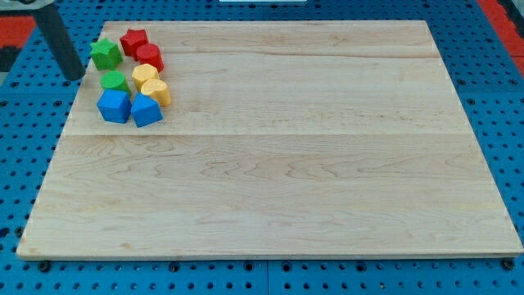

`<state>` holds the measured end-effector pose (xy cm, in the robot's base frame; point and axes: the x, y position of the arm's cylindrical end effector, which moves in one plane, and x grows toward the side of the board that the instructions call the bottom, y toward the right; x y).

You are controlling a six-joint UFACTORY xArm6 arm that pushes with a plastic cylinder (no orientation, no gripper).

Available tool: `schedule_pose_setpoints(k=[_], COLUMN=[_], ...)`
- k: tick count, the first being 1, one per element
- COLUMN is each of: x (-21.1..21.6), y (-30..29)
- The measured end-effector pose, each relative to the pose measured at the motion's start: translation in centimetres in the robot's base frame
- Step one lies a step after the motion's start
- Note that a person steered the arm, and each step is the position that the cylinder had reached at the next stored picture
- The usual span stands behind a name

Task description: Push the green star and red star towards the top

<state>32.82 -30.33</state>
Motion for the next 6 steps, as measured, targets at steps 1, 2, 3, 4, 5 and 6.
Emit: schedule_pose_setpoints(k=[1,2,3,4,5,6], x=[-2.1,-5.6,-7.8,-7.4,-7.5,-11.5], y=[0.1,5.1,11.1,9.7,3.0,2.9])
